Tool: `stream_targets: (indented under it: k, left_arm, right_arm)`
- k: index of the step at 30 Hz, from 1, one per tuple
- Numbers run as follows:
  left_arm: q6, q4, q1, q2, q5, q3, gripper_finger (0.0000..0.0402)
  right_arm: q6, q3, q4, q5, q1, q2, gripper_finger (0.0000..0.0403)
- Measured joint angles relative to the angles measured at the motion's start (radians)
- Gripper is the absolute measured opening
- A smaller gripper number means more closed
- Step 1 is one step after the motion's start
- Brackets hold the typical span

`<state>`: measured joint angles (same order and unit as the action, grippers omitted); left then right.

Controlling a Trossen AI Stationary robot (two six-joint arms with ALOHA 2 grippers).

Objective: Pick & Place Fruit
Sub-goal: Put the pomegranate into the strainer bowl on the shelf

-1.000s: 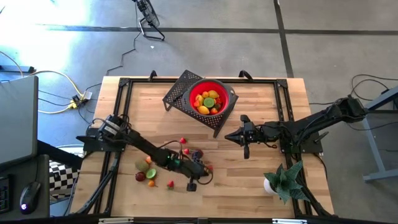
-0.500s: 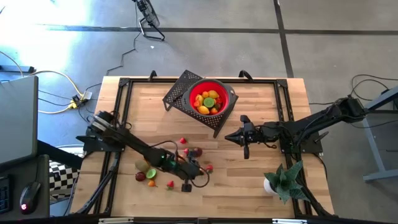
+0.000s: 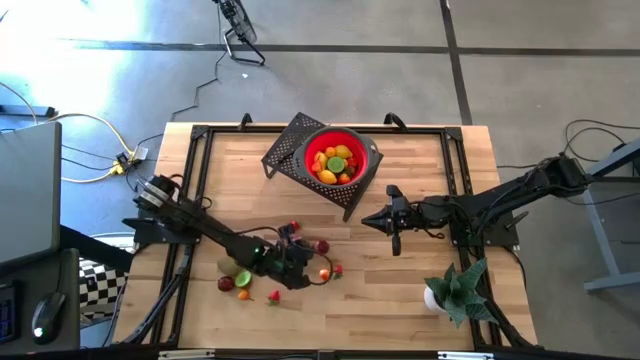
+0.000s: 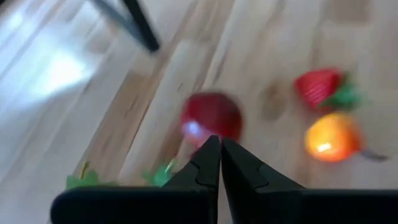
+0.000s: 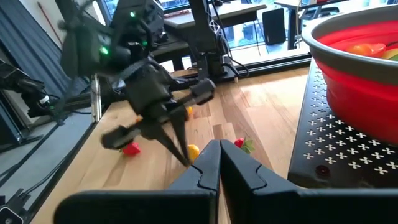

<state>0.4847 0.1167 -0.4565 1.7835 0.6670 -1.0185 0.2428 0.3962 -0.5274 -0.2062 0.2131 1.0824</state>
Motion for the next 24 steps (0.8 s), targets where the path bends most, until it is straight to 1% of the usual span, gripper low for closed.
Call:
stream_targets:
  k: [2, 10, 15, 22, 24]
  left_arm:
    - [0.013, -0.011, 0.010, 0.016, 0.022, 0.001, 0.0004]
    - [0.081, -0.022, 0.065, 0.079, 0.036, 0.000, 0.0001]
    - [0.088, -0.102, 0.080, 0.103, -0.008, -0.001, 0.0001]
    - [0.073, -0.198, 0.077, 0.103, -0.013, -0.001, 0.0001]
    - [0.058, -0.234, 0.077, 0.102, -0.036, -0.001, 0.0001]
  right_arm:
    - [0.000, 0.000, -0.001, 0.000, 0.000, 0.000, 0.0003]
    - [0.000, 0.000, 0.000, 0.000, 0.000, 0.000, 0.0003]
    - [-0.001, 0.000, 0.000, 0.000, 0.000, 0.000, 0.0003]
    - [-0.002, 0.000, 0.006, 0.000, 0.000, 0.000, 0.0003]
    - [-0.003, 0.000, 0.007, 0.000, 0.000, 0.000, 0.0003]
